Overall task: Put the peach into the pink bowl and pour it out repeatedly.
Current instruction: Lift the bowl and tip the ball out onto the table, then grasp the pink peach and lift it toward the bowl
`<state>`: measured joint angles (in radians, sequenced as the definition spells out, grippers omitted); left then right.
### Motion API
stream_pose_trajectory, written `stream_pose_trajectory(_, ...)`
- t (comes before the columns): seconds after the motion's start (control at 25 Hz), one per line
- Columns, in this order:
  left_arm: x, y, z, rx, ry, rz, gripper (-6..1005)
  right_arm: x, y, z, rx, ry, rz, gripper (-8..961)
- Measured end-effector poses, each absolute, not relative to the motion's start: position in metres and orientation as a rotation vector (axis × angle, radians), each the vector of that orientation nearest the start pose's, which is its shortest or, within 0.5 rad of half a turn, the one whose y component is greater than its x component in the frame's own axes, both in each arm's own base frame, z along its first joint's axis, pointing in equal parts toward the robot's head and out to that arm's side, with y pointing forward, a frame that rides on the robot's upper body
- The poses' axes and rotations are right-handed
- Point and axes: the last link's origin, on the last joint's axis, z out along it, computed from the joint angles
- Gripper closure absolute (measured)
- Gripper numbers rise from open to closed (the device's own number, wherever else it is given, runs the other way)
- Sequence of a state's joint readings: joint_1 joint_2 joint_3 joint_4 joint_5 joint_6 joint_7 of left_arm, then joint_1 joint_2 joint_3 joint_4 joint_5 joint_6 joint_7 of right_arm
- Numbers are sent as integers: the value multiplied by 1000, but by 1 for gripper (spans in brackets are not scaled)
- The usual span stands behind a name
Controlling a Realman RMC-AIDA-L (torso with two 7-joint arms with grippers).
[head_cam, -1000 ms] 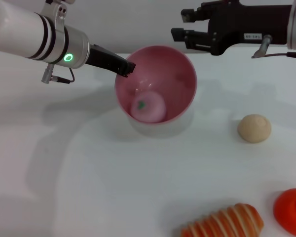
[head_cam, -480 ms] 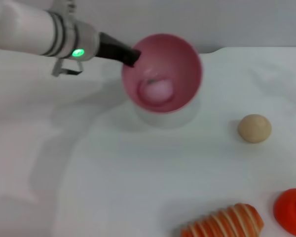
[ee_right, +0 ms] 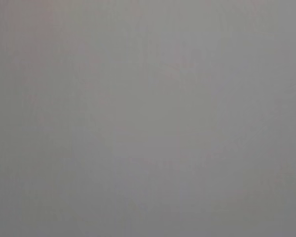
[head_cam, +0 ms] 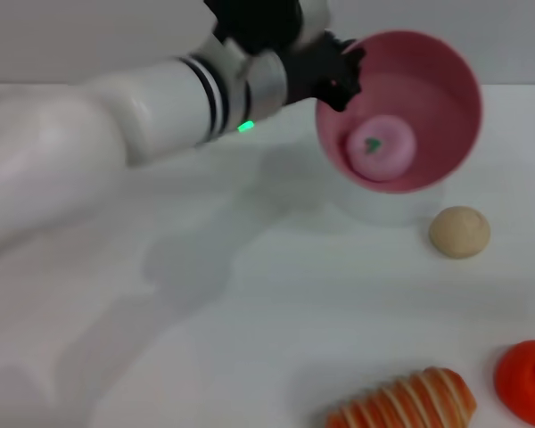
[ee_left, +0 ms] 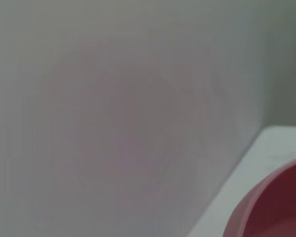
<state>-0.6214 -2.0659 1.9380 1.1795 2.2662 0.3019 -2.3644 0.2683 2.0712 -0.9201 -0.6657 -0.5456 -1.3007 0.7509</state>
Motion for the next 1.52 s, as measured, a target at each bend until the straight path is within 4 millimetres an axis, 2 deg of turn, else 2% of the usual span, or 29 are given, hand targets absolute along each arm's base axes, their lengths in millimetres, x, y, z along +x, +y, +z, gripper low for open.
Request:
stream_pose_trajectory(0.24, -90, 373, -100, -2146, 121, -463, 964, 303, 332, 138, -1394, 292, 1139, 513)
stream_pose_trajectory(0.4, -99, 351, -100, -1998, 249, -560, 964, 304, 334, 140, -1381, 296, 1143, 513)
stream_pose_trajectory(0.44, -99, 351, -100, -1998, 249, -560, 964, 303, 334, 140, -1379, 295, 1144, 513)
stream_pose_trajectory(0.6, -110, 323, -94, -1848, 388, -669, 965, 302, 336, 139, -1379, 295, 1150, 513)
stream_pose_trajectory(0.84, -112, 310, -90, -1804, 422, -713, 965, 299, 341, 138, -1383, 298, 1158, 514)
stream_pose_trajectory(1.0, -114, 310, -91, -1815, 410, -707, 965, 297, 343, 136, -1390, 298, 1161, 514)
stream_pose_trajectory(1.16, -113, 323, -94, -1877, 338, -667, 965, 295, 344, 134, -1403, 299, 1164, 514)
stream_pose_trajectory(1.2, -112, 340, -93, -1942, 241, -626, 965, 295, 343, 134, -1406, 300, 1166, 514)
stream_pose_trajectory(1.32, -114, 372, -89, -2065, 32, -530, 965, 292, 343, 129, -1439, 306, 1179, 515)
stream_pose_trajectory(1.52, -124, 429, -64, -2199, -346, -310, 965, 275, 345, 116, -1624, 310, 1201, 515)
